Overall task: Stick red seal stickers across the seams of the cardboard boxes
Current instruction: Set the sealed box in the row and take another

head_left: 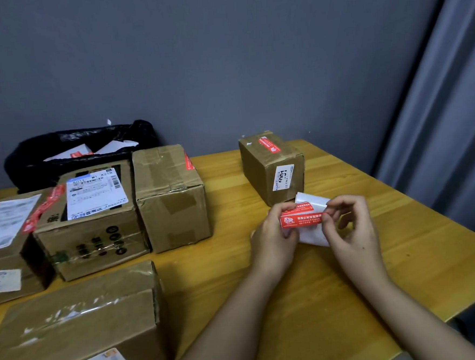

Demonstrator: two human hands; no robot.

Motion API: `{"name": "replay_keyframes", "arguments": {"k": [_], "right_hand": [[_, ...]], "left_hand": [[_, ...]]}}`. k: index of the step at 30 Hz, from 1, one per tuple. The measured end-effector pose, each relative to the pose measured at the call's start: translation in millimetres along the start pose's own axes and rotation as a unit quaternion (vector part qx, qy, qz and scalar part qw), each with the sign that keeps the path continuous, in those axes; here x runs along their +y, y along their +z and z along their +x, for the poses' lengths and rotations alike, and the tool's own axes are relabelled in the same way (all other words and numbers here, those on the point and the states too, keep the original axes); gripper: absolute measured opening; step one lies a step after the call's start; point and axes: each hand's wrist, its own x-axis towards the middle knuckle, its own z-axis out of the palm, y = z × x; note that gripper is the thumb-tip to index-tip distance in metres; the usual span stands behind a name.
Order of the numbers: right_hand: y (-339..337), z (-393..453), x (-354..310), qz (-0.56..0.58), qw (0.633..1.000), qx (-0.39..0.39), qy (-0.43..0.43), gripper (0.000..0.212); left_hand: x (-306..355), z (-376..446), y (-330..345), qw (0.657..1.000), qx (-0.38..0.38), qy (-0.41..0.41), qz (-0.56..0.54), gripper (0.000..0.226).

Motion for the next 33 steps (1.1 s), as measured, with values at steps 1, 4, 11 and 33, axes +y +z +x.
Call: {"name": "replay_keyframes", "arguments": {"k": [1,4,11,33], "right_hand": [[-1.2,0.0,-0.4,0.006,1.0,0.012,0.001,0.02],[-4.3,2.7,0.0,0.028,0.998,0.042,0.029,0.015],[-4.2,9.8,5.6,0.037,0.993,0.068,0.093,0.015],[-10.4,18.7,-24.5,0.217,0.945,0.101,0.221,0.022]], "left_hand": [[0.1,0.0,0.0,1.0,-0.001,-0.002,0.009,0.041],[0.3,0.2,-1.5,1.0,-0.005,-0.01,0.012,0.045],[9.1,-3.7,-4.7,0.994,-0.051,-0.02,0.099,0.058],[31.6,-42.1,-35.8,0.987,0.063,0.088,0.122,0.04]]}}
